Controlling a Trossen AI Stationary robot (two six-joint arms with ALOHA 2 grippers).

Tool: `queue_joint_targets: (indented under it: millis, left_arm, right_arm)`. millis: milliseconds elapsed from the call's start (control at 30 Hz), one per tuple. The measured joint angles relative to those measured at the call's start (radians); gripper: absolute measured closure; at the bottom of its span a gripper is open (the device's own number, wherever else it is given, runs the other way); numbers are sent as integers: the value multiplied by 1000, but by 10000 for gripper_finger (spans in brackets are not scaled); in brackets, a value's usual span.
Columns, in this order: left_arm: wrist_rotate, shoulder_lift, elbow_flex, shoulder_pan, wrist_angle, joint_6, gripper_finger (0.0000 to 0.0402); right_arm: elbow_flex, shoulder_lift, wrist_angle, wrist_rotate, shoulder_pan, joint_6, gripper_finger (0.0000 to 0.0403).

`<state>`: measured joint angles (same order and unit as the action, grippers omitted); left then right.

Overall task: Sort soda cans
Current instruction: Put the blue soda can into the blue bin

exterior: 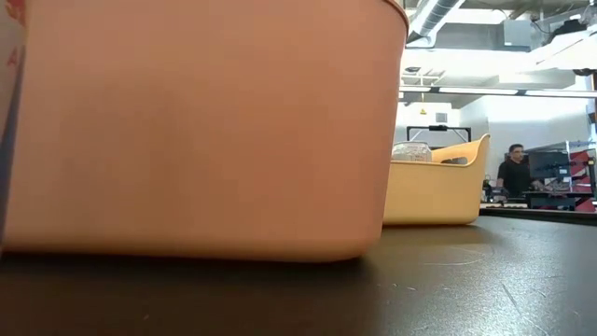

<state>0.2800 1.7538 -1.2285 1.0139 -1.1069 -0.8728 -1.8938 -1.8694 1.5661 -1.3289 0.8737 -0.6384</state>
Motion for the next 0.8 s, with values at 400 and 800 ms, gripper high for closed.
queue_joint_targets:
  millis: [400, 800]
  left_arm:
    - [37, -6, 233, -94, 385, 139, 18]
    - [41, -3, 235, -130, 441, 103, 60]
  right_arm:
    - [0, 0, -1, -2, 8, 0, 35]
    - [0, 0, 0, -3, 7, 0, 35]
